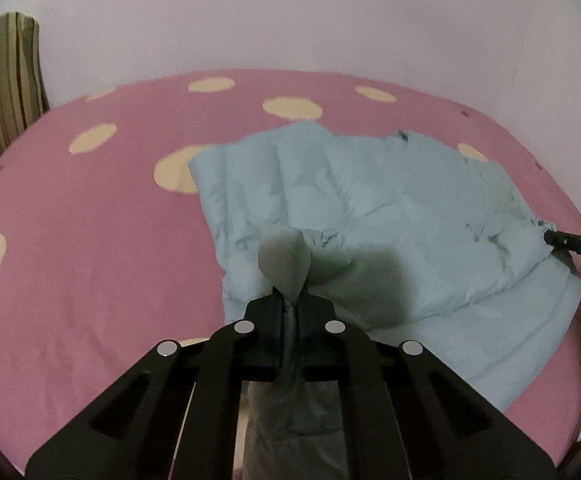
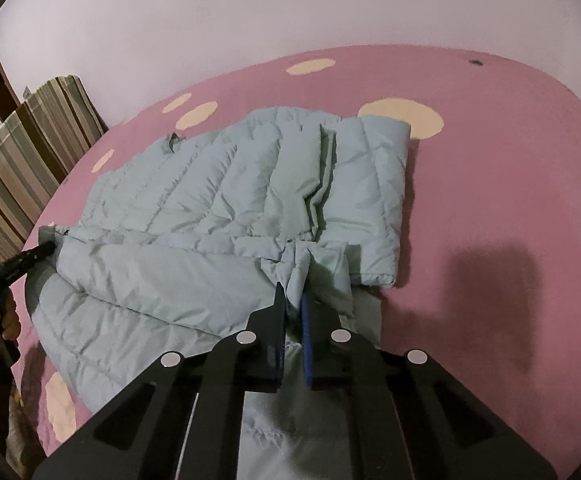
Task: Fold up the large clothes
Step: 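Lift the held hem with both tools and carry it toward the collar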
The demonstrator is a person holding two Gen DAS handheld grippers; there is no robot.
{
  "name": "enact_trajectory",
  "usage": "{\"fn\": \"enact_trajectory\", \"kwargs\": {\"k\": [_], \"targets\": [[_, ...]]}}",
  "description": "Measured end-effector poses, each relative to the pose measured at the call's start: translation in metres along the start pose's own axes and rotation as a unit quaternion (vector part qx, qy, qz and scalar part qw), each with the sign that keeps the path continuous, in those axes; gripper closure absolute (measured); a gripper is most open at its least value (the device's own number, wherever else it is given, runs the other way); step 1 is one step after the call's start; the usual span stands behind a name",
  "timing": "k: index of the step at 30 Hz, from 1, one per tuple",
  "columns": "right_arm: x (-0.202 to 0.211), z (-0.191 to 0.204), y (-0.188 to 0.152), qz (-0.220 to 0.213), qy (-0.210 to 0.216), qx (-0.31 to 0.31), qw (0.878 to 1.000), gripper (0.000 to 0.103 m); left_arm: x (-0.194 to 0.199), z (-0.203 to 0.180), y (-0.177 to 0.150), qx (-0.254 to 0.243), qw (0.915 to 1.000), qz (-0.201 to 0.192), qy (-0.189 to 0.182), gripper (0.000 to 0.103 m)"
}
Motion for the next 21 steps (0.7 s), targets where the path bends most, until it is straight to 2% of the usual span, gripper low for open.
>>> {"fn": "enact_trajectory", "kwargs": {"k": [3,8,14,21], "targets": [[0.013,0.001,0.007,-0.021,-0.003,-0.002,1.0,0.098,0.017,-0.003,0.013,-0.007,0.9995,-0.027,0.012,0.098],[0.03,0.003,0.033,-0.057,-0.004,-0.004,0.998,0.098,0.026,-0.006,0.04,-0.009,0.9983,-0.048,0.032,0.099],[0.032,0.006,0.077,-0.086,-0.007,-0.004,0.996,0.098,0.012,-0.006,0.074,-0.005,0.9974,-0.049,0.053,0.099],[0.008,0.005,0.127,-0.097,-0.015,-0.002,0.995,0.098,-0.019,-0.003,0.116,-0.007,0.9955,-0.05,0.081,0.099]]}}
Point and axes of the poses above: each gripper's, at about its wrist camera, not at the fingertips, and x roughly against the way its jaws point, z to its left, y to its top, the point moved 5 cm from there along -x, roughly the way its jaws point, and after that the axes turned 1 degree about y, right-handed, at the moved point
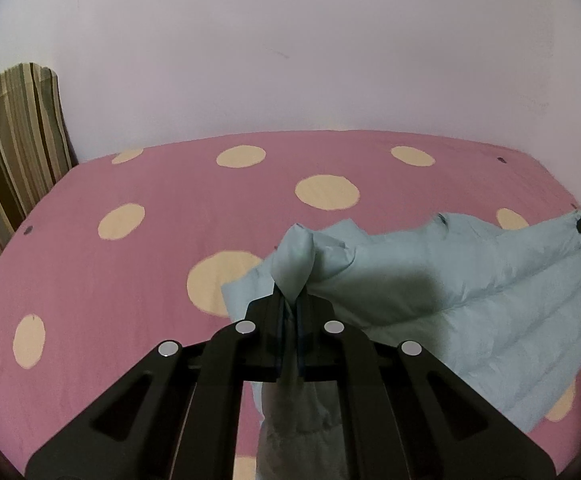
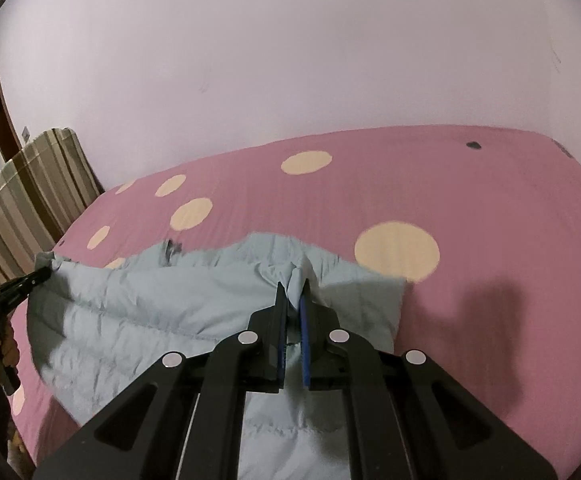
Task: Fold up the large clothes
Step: 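Lift the held hem with both tools and carry it toward the collar, then lower the hem onto the jacket near the collar with both tools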
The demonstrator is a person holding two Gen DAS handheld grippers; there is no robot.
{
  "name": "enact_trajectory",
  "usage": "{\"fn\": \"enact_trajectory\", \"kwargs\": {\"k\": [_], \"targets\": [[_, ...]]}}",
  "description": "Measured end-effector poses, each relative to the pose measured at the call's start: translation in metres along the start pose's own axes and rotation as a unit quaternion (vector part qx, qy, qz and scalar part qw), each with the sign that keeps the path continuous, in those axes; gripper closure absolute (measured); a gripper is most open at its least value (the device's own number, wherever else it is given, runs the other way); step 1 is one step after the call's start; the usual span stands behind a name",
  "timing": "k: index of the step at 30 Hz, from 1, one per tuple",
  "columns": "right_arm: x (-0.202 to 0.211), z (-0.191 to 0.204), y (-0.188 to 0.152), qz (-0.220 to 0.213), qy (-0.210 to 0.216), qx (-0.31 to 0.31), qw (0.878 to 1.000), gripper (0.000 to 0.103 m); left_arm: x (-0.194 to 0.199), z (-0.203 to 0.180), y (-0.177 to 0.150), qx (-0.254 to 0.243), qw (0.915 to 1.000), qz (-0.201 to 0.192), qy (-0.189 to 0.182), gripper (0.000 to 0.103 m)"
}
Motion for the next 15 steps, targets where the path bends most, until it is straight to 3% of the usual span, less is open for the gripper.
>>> {"fn": "enact_trajectory", "kwargs": {"k": [7,15], "targets": [[-0.049,-0.009,0.027,0.012,-0.014,-0.01,1.0,0.098,-0.048,0.005,0.026,0.001,0.9996,0.012,0.026,0.099],[-0.106,-0.02,0.027,0.047,-0.033,-0.017,0.998,0.098,-0.113,0.008,0.024,0.016,0.9969,0.056,0.053,0.099]]}}
Point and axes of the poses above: each gripper's, at about its wrist camera, not at the fingertips, and x roughly against the way its jaws point, z to its left, y to its top, the point moved 5 cm from there along -x, roughly the way its jaws point, and after that the axes turned 1 degree about y, right-handed, at the moved point
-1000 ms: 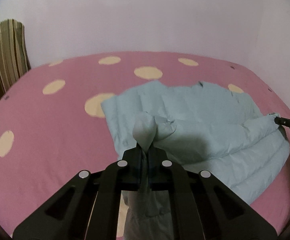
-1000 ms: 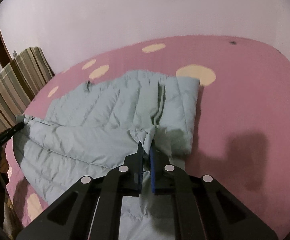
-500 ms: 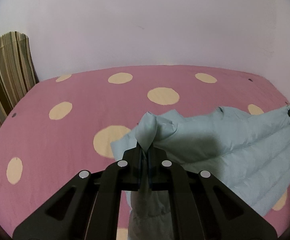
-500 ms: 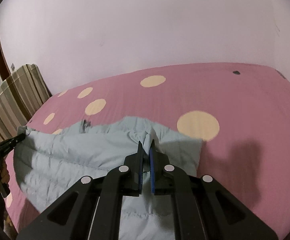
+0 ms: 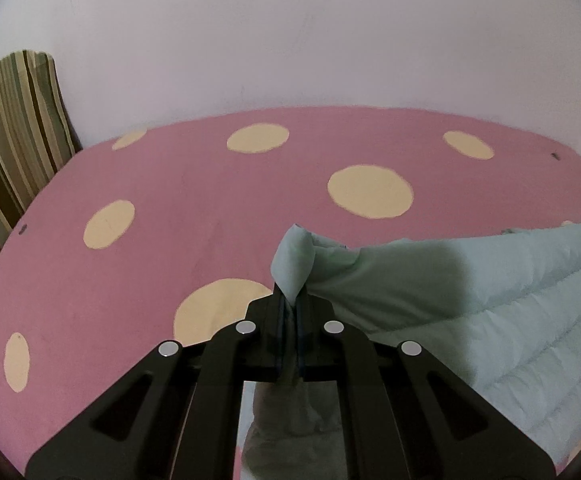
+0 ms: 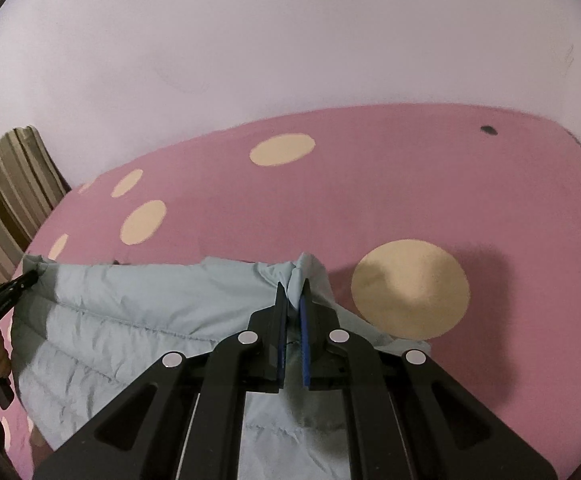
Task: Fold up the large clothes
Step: 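Lower the hem onto the jacket near the collar with both tools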
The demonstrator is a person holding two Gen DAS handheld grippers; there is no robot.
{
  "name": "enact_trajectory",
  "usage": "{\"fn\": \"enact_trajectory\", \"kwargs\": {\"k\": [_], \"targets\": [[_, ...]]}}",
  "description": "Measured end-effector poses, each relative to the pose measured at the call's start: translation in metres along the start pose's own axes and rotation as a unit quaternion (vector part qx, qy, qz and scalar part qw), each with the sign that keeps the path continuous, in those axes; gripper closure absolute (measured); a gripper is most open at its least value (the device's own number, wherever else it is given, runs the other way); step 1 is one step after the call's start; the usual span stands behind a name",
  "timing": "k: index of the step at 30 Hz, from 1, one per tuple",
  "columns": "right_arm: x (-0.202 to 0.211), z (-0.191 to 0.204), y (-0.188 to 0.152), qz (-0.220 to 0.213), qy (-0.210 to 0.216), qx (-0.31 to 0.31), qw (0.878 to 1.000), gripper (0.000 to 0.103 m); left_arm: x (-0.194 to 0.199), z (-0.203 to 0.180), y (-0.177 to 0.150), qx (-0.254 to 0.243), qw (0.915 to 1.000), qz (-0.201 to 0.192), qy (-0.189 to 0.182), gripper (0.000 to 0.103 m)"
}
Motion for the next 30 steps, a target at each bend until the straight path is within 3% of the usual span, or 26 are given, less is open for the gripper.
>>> {"fn": "enact_trajectory", "kwargs": {"k": [14,30], "targets": [[-0.066,-0.019,-0.03,0.063,-0.027,-0.014,0.998,0.098,-0.065,-0.006,-0.024,-0.003,0.9984,0.051,0.025,0.099],[-0.077,-0.021,-0.037,0.042,-0.035,-0.01,0.998,0.098,-0.081,-0.009,-0.032,0.0,0.9984,0.039,0.04,0.098]]}}
Point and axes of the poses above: each gripper's, at about its wrist camera, not at the fingertips, and x roughly against the way its jaws point, z to its left, y to its top, the point moved 5 cm from there along -x, roughly the way its jaws point, and after that the axes turned 1 degree about y, right-handed, at the moved point
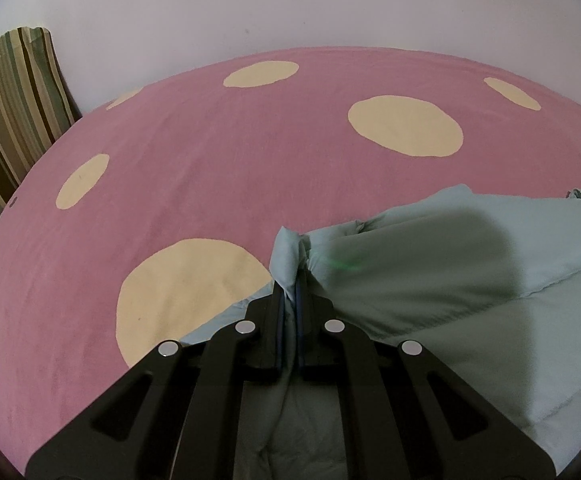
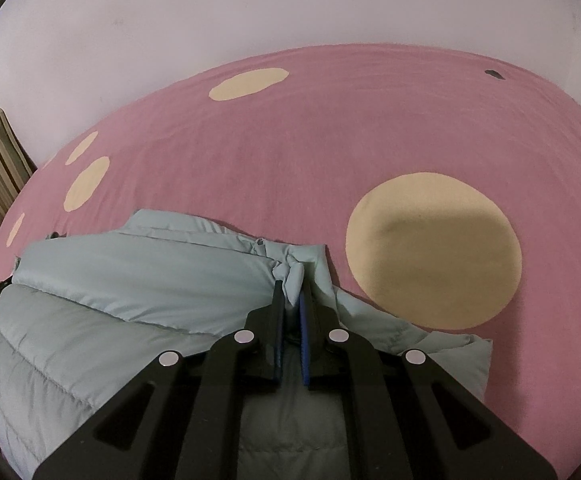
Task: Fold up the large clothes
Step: 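Lower the hem onto the jacket near the collar with both tools, then open both tools and release the hem onto the folded jacket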
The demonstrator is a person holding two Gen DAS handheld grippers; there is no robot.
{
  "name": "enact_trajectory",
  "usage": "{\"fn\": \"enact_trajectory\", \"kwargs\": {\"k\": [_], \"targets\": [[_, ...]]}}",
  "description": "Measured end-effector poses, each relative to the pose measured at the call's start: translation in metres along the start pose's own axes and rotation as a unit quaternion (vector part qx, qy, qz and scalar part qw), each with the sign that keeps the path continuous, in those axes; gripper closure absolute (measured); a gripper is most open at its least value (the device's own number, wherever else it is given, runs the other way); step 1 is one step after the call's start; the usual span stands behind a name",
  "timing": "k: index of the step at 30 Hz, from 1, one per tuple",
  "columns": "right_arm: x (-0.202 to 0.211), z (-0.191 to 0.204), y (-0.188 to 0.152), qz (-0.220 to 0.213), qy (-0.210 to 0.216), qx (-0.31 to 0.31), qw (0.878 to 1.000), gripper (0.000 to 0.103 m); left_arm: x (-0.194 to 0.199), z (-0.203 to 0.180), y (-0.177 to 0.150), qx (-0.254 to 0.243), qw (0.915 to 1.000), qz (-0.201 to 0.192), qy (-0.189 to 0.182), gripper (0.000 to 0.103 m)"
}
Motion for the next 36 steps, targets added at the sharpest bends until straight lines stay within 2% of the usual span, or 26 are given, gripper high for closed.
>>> {"fn": "enact_trajectory", "kwargs": {"k": [13,15,17,20,23,27,30,33,36], "targets": [[0.0,-0.002,0.002,-0.001,0.001,0.0,1.0,0.097,0.001,0.001,0.0,-0.006,0.9999,0.006,0.008,0.097],[0.002,-0.002,0.003,0.0,0.002,0.0,1.0,0.095,0.004,0.002,0.002,-0.009,0.9998,0.011,0.014,0.091],[0.005,-0.004,0.006,0.004,0.004,-0.002,1.0,0.094,0.011,0.008,0.004,-0.001,0.9995,0.013,0.029,0.067],[0.016,-0.005,0.008,0.011,-0.007,-0.006,1.0,0.087,0.027,0.019,0.003,0.033,0.9993,0.02,0.006,0.062],[0.038,-0.002,0.009,-0.003,-0.013,-0.026,1.0,0.077,0.056,0.021,0.001,0.051,0.9986,0.005,-0.01,0.061],[0.067,0.029,0.008,-0.032,0.005,-0.019,0.999,0.076,0.091,-0.011,-0.001,0.037,0.9978,-0.013,-0.053,0.06],[0.07,0.065,0.004,-0.034,0.026,0.008,0.999,0.076,0.102,-0.041,-0.002,0.024,0.9966,-0.019,-0.077,0.055],[0.055,0.097,0.002,-0.026,0.028,0.037,0.999,0.076,0.094,-0.069,0.0,0.019,0.9967,-0.017,-0.077,0.054],[0.035,0.109,0.0,-0.013,0.019,0.043,0.999,0.076,0.074,-0.08,-0.003,0.024,0.9976,0.001,-0.065,0.054]]}}
Point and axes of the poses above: each gripper's, at about its wrist camera, not at the fingertips, and x roughly against the way its jaws point, z to its left, y to its top, the point moved 5 cm from there along -x, roughly the way its jaws point, and after that the axes turned 1 degree about y, right-handed, at the moved point
